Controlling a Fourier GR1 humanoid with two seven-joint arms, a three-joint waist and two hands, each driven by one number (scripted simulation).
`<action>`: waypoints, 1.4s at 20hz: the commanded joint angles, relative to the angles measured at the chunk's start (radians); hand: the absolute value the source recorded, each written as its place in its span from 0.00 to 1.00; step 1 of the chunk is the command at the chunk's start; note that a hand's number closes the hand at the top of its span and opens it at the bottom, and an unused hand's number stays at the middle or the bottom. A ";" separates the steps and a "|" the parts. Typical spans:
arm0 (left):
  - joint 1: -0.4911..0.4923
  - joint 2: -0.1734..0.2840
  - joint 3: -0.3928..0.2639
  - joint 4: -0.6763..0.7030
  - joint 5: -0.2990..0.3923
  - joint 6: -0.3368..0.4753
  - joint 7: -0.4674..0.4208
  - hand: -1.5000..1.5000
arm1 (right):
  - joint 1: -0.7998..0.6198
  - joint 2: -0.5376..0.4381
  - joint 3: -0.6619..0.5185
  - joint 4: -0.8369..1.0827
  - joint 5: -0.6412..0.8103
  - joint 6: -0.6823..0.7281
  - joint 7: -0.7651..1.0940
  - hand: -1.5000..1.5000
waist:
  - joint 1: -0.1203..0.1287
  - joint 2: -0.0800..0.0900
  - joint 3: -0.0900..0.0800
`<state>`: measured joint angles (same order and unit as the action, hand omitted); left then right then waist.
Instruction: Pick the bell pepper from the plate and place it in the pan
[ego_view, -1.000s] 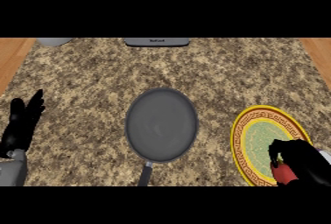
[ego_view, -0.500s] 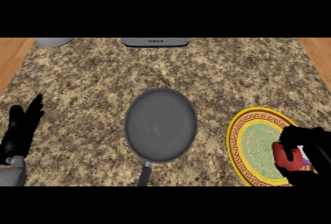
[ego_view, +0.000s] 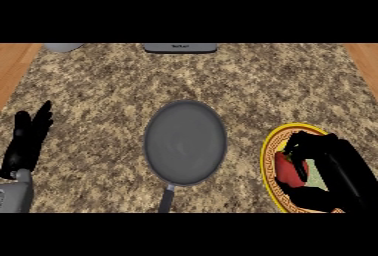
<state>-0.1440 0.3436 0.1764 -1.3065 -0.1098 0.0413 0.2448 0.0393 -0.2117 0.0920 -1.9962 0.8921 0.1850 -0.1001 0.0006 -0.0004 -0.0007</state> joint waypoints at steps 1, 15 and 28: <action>0.045 0.008 0.010 -0.031 0.018 -0.034 0.002 0.50 | -0.147 0.112 0.087 0.033 0.039 0.045 0.159 1.00 | 0.012 0.000 0.000; 0.008 -0.015 -0.001 -0.013 -0.029 -0.006 -0.017 0.50 | -0.619 0.211 0.206 0.798 -0.117 -0.313 0.312 1.00 | 0.028 0.007 0.001; -0.031 -0.082 -0.063 -0.006 -0.059 -0.002 0.001 0.50 | -0.735 0.212 0.474 1.236 -0.615 -0.622 0.144 1.00 | 0.084 0.020 0.003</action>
<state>-0.1800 0.3057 0.1540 -1.2970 -0.1458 0.0213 0.2412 -0.7280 -0.0005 0.4898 -0.8153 0.4325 -0.3675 0.0983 0.0609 0.0144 0.0012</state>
